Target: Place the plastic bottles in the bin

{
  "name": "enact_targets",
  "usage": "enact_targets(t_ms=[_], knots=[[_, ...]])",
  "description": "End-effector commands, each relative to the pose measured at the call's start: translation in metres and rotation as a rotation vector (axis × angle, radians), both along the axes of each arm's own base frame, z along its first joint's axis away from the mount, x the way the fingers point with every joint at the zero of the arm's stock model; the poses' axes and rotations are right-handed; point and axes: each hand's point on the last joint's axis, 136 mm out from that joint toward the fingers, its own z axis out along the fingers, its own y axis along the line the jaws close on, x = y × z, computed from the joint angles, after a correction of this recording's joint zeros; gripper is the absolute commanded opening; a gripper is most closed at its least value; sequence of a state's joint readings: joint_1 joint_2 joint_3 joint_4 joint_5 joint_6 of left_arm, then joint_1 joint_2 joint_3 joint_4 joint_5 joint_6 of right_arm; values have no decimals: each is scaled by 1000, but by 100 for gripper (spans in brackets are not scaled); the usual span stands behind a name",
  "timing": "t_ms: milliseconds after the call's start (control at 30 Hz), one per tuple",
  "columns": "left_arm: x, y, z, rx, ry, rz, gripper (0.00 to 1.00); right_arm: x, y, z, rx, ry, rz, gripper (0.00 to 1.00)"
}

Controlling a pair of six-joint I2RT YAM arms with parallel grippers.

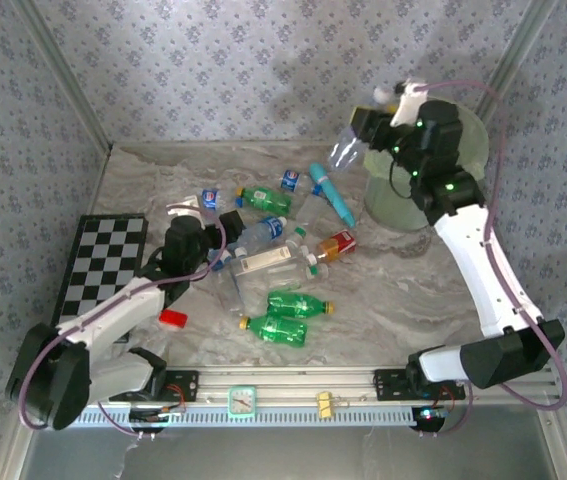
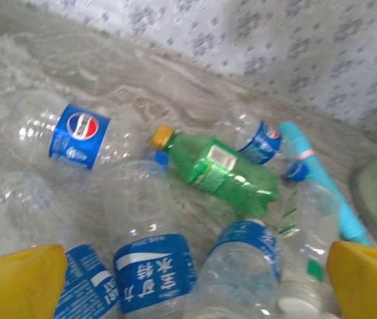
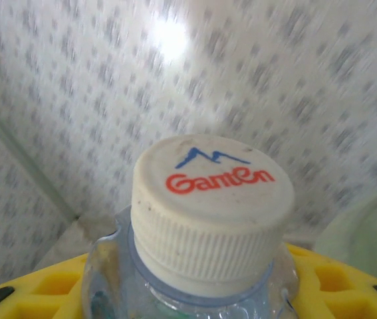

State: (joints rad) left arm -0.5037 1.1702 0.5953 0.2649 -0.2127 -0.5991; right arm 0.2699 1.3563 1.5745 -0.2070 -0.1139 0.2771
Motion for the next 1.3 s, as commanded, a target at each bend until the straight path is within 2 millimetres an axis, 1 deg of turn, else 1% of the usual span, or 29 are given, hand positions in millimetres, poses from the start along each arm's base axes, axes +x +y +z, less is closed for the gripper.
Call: enact_targets(t_ms=[0,33,133,200,300,333,400,433,500,567,600,667,767,833,867,967,1067,1133,1167,1267], knots=[[13,-10,11,-50,-18,-7,100,4,-34,42,-54,-109,-128,50],[15,-12,8,-49,-7,-13,100,7,-46,50,-65,-131,-176,49],[17,-15,-1,-48,18,-16,100,16,-81,60,-86,-165,-327,49],[16,-12,-6,-45,27,-5,100,24,-101,58,-103,-170,-402,50],[13,-6,-9,-31,28,18,100,38,-125,47,-124,-146,-481,50],[12,-3,-9,-26,25,27,100,45,-134,38,-134,-122,-509,50],[9,3,-11,-9,25,44,100,57,-145,22,-147,-79,-537,50],[7,6,-11,0,23,55,100,64,-152,11,-156,-45,-552,50],[5,13,-11,12,21,76,100,78,-162,-14,-177,30,-574,50],[2,21,-13,20,25,102,100,93,-171,-45,-203,122,-589,50],[0,24,-14,23,27,114,100,99,-175,-58,-209,163,-591,50],[-3,33,-16,28,26,145,100,112,-178,-91,-212,273,-570,50],[-8,44,-15,27,15,188,100,124,-177,-133,-203,427,-519,51],[-11,52,-14,29,9,219,100,130,-171,-154,-201,495,-482,51],[-13,56,-13,29,5,235,100,131,-169,-166,-204,539,-468,51],[-17,66,-13,25,-3,276,100,132,-166,-191,-203,611,-458,51],[-20,73,-12,20,-10,305,100,131,-163,-211,-188,663,-448,52],[-21,77,-11,18,-12,317,100,131,-162,-219,-183,684,-443,53],[-22,78,-12,18,-10,320,100,131,-162,-221,-182,690,-441,54],[-23,80,-12,17,-6,325,100,131,-161,-218,-177,683,-441,58]])
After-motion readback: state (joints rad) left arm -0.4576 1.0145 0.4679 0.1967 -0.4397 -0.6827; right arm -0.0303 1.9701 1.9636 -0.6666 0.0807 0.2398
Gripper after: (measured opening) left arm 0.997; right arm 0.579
